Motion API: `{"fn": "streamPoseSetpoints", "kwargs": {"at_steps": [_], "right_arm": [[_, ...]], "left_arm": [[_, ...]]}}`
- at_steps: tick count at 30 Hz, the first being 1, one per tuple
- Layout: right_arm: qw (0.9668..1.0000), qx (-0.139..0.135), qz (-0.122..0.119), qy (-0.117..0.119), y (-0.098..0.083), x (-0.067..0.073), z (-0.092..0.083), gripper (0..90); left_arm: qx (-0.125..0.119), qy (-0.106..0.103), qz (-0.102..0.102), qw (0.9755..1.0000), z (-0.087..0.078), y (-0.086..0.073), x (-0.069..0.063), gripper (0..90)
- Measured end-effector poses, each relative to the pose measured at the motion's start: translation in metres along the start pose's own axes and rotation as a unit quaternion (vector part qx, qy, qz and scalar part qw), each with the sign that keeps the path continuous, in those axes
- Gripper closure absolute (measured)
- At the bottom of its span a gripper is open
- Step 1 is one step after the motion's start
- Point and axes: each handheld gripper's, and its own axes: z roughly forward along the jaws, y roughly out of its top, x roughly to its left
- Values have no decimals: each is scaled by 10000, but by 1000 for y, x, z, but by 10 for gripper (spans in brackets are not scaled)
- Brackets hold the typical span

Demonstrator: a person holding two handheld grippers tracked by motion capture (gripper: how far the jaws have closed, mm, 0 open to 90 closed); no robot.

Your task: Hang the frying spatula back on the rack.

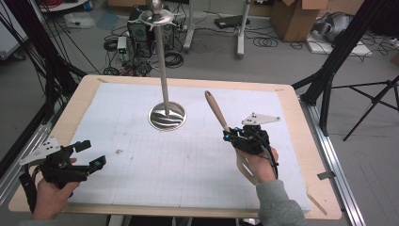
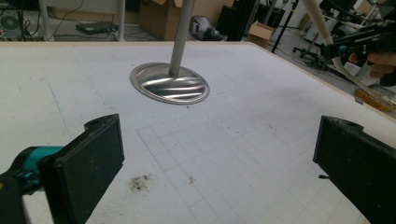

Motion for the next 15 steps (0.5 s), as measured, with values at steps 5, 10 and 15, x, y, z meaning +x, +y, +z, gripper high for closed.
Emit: {"fn": "streamPoseSetpoints", "kwargs": {"at_steps": [5, 10, 15], "right_arm": [[9997, 0, -193, 136, 18, 1, -9, 782], [9990, -14, -376, 241, 34, 0, -18, 782], [9988, -93, -363, 303, 47, -1, -24, 781]], "left_arm": [[-15, -4, -1, 10000, 0, 0, 0, 21], [-11, -15, 0, 10000, 0, 0, 0, 21], [-6, -15, -16, 10000, 1, 0, 0, 21]]}}
